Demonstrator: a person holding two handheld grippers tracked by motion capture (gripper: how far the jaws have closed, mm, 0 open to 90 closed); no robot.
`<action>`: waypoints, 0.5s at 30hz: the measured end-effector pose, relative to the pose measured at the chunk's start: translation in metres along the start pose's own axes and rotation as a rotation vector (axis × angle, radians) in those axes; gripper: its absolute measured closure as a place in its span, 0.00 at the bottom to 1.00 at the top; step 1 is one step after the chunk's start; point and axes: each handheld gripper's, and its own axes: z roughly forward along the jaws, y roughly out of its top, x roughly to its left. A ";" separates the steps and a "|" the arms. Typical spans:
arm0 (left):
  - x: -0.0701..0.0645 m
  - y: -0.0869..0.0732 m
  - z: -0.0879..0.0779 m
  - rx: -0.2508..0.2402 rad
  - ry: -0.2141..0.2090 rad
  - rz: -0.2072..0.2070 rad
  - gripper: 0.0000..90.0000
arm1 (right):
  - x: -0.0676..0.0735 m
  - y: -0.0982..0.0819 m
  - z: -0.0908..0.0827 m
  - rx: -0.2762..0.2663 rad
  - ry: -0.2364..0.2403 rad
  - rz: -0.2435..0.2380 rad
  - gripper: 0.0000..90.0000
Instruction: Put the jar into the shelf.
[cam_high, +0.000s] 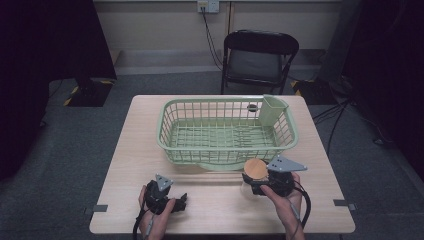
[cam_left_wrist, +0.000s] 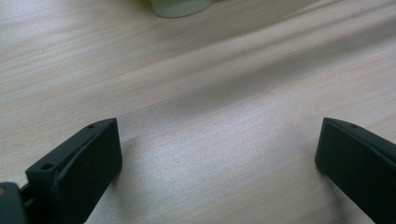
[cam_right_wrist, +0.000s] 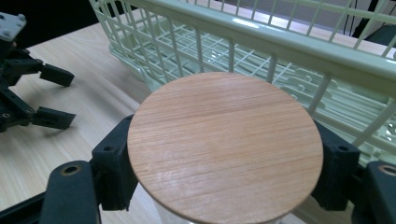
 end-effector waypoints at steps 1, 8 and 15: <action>0.000 0.000 0.000 0.000 0.000 0.000 0.00 | 0.000 0.000 0.000 -0.004 0.003 -0.003 0.27; 0.000 0.000 0.000 0.000 0.000 0.000 0.00 | 0.005 0.008 -0.004 -0.041 0.025 -0.013 0.27; 0.000 0.000 0.000 0.000 0.000 0.000 0.00 | 0.008 0.019 -0.007 -0.072 0.038 -0.024 0.27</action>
